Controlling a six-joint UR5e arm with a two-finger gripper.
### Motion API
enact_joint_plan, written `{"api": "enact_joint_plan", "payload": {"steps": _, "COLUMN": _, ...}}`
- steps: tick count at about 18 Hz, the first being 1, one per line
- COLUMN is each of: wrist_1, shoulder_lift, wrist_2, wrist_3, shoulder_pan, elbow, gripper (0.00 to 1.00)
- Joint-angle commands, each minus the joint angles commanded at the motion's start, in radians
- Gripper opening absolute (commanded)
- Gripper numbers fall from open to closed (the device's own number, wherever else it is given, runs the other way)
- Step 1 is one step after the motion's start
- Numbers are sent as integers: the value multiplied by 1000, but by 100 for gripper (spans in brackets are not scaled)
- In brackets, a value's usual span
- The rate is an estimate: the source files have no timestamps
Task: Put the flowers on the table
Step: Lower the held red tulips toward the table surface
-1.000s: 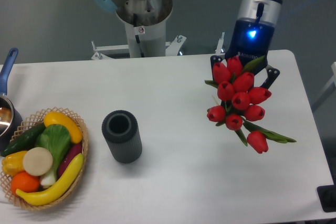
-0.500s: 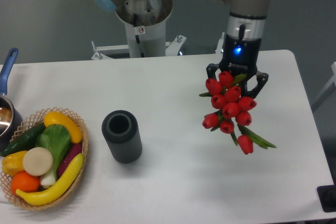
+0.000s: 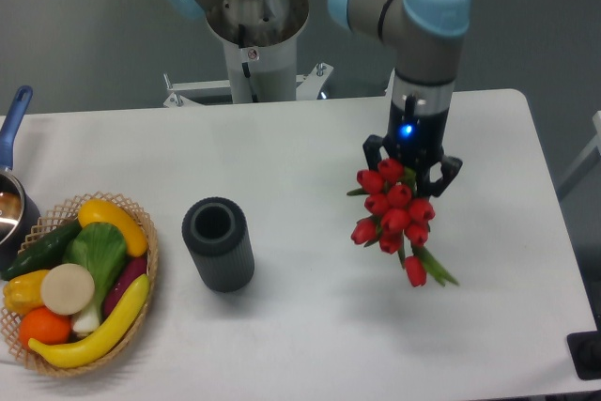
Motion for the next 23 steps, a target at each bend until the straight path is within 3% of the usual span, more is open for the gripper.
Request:
{"api": "enact_joint_plan", "payload": {"steps": 5, "wrist_1": 5, "shoulder_lift": -71, "wrist_2": 69, "wrist_3": 0, "shoulder_pan": -26, "elbow": 26, "gripper": 48}}
{"api": "enact_joint_plan", "payload": {"steps": 10, "wrist_1": 6, "shoulder_lift": -117, "wrist_2": 69, "wrist_3": 0, "shoulder_pan": -32, "elbow": 48, "gripper": 48}}
{"api": "enact_joint_plan", "payload": {"steps": 17, "wrist_1": 6, "shoulder_lift": -144, "wrist_2": 71, "wrist_3": -2, "shoulder_pan": -38, "elbow": 54, "gripper": 49}}
{"api": "enact_joint_plan", "payload": {"steps": 21, "wrist_1": 5, "shoulder_lift": -152, "wrist_2": 71, "wrist_3": -3, "shoulder_pan": -54, "elbow": 61, "gripper": 64}}
{"api": "enact_joint_plan", "payload": {"steps": 22, "wrist_1": 6, "shoulder_lift": -152, "wrist_2": 71, "wrist_3": -3, "shoulder_pan": -54, "elbow": 60, "gripper": 76}}
{"api": "enact_joint_plan", "payload": {"steps": 23, "wrist_1": 5, "shoulder_lift": -149, "wrist_2": 72, "wrist_3": -3, "shoulder_pan": -54, "elbow": 61, "gripper": 82}}
